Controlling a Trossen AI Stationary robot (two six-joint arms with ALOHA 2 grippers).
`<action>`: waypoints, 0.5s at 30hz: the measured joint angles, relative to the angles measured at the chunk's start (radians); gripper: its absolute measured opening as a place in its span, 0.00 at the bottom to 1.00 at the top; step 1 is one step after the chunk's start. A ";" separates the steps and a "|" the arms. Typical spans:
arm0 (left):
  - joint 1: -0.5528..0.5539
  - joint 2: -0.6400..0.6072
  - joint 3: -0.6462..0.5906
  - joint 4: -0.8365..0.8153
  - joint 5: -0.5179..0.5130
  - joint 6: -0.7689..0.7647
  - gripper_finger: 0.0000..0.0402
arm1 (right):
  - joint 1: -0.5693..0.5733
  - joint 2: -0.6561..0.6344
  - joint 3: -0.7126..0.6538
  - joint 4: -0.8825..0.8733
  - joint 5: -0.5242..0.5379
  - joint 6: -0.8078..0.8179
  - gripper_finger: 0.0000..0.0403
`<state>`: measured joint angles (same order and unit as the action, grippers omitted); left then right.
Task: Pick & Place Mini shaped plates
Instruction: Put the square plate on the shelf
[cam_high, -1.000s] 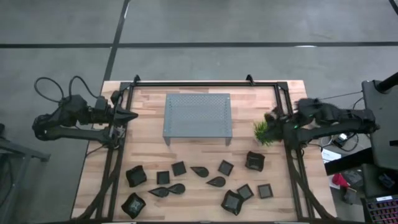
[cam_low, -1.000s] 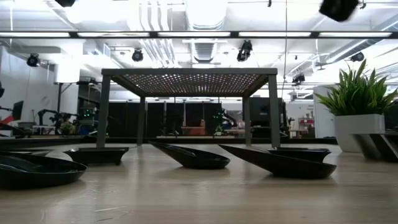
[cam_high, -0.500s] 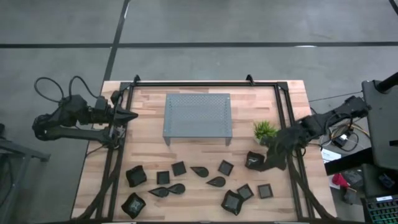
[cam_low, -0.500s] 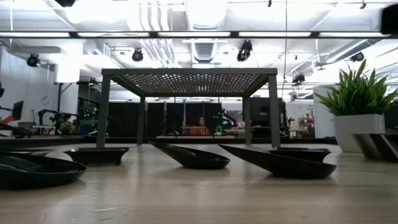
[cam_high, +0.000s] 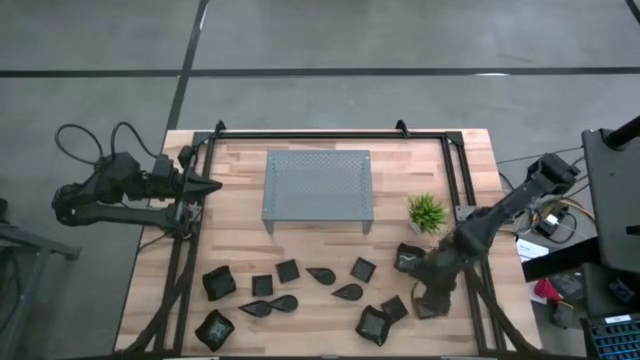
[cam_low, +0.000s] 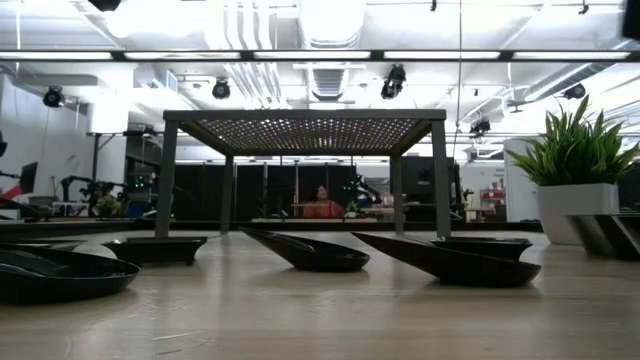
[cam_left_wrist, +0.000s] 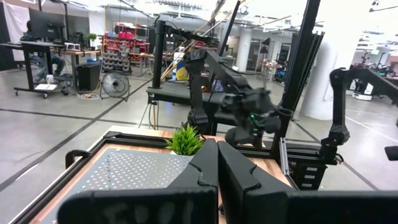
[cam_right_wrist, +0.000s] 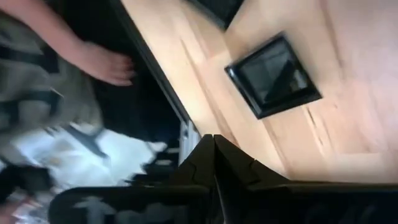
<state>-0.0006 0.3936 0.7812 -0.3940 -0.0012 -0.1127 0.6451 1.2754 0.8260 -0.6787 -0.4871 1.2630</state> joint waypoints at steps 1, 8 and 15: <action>0.000 0.000 0.000 0.000 0.000 0.000 0.00 | 0.013 0.029 0.019 -0.008 0.001 -0.021 0.02; 0.000 0.000 0.000 0.000 0.000 0.000 0.00 | 0.085 0.165 0.171 -0.098 0.133 -0.099 0.02; 0.000 0.000 0.000 0.000 0.000 0.000 0.00 | 0.117 0.280 0.296 -0.233 0.225 -0.165 0.14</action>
<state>-0.0006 0.3939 0.7811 -0.3943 -0.0013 -0.1127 0.7620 1.5550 1.1224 -0.9116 -0.2625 1.0983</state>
